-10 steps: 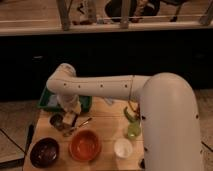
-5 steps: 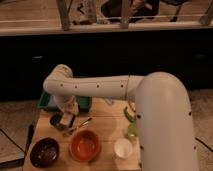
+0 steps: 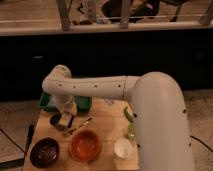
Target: Place eraser in metal cup
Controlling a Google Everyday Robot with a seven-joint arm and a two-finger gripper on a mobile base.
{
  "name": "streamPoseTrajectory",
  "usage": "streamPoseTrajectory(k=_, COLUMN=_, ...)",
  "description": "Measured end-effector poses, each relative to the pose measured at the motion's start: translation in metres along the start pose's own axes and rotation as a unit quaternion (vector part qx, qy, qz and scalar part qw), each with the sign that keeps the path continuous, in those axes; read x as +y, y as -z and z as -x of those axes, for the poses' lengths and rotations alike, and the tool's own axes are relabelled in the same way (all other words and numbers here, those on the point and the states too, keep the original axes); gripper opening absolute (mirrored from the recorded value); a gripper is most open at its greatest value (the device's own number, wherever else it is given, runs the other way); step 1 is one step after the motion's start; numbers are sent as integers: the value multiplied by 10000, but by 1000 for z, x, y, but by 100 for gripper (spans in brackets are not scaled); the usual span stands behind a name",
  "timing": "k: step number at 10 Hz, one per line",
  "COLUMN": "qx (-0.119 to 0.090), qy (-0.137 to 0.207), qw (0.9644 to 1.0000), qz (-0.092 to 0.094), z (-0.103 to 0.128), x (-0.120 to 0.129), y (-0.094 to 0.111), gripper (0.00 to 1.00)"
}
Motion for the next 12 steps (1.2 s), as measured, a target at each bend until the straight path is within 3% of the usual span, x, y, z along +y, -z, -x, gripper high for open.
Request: streamPoseTrajectory(k=12, qx=-229, qy=46, qw=9997, qz=-42, z=-2, x=-19, y=-10, gripper=3)
